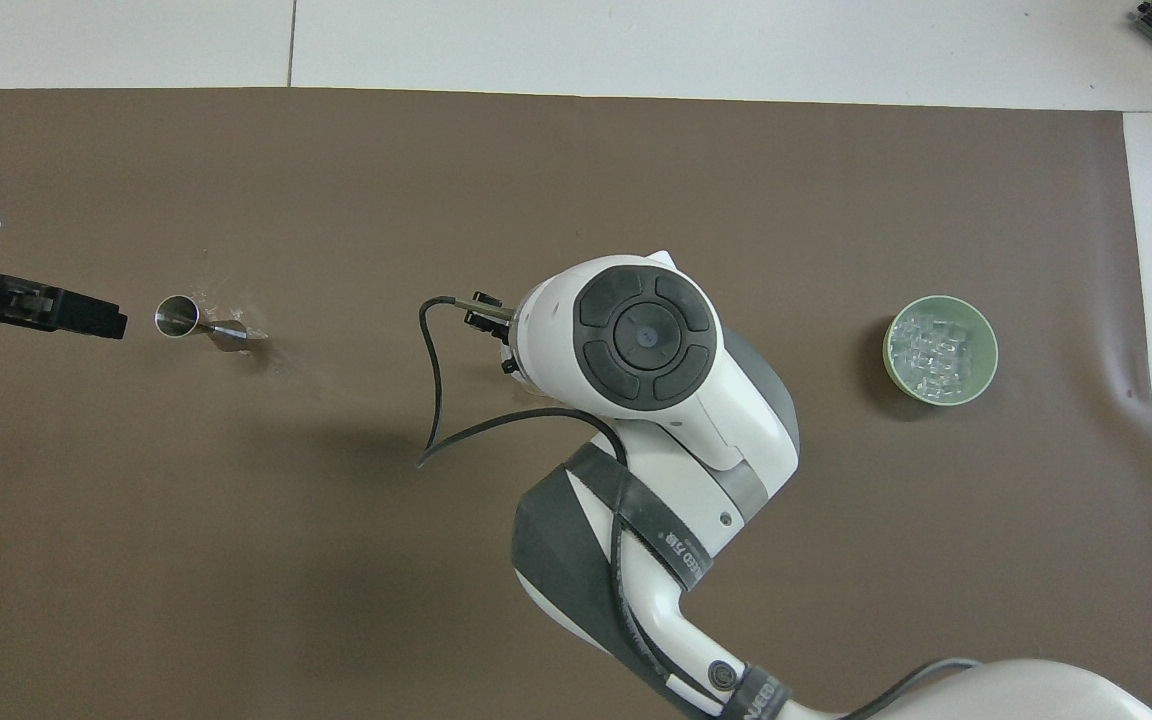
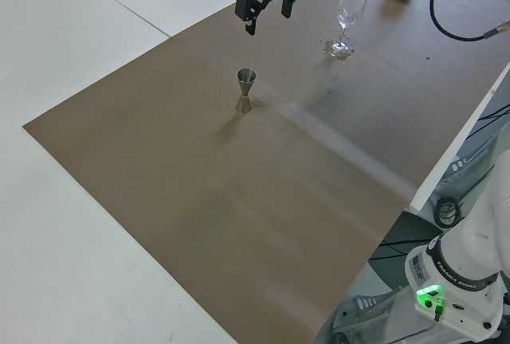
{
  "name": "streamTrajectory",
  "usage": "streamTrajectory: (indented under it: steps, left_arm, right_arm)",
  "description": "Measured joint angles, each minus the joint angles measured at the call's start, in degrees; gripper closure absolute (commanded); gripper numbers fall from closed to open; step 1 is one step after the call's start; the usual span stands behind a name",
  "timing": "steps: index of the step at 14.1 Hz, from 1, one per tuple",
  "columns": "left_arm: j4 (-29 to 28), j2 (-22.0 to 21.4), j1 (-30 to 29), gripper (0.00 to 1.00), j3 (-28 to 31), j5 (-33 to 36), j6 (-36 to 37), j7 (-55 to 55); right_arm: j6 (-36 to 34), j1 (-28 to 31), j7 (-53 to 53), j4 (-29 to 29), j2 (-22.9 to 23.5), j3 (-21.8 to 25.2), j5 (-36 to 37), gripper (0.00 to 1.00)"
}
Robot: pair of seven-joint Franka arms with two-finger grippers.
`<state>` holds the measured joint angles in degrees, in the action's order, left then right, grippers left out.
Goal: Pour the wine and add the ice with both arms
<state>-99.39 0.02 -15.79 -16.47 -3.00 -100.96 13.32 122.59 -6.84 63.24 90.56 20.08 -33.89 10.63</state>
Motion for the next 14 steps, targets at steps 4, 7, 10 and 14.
streamTrajectory:
  steps: [4,7,10,14]
  left_arm:
    - [0.0,-0.4,9.7,0.0,10.2,0.0,0.0,0.0]
    - [0.0,-0.7,13.7,0.0,13.8,0.0,0.0,0.0]
    - [0.0,-0.7,17.2,0.0,16.8,0.0,0.0,-0.1]
    - [0.0,-0.8,17.3,0.0,16.8,0.0,-0.1,-0.1]
  right_arm:
    - [0.0,0.4,-1.8,-0.6,-0.2,0.2,1.5,0.0]
    - [-0.4,2.1,-8.3,-1.2,-2.4,2.4,1.9,0.0]
    - [-2.6,3.1,-16.3,-1.4,-5.5,7.4,1.9,0.0]
    - [-8.3,3.3,-23.3,-1.5,-9.5,13.7,1.8,0.0]
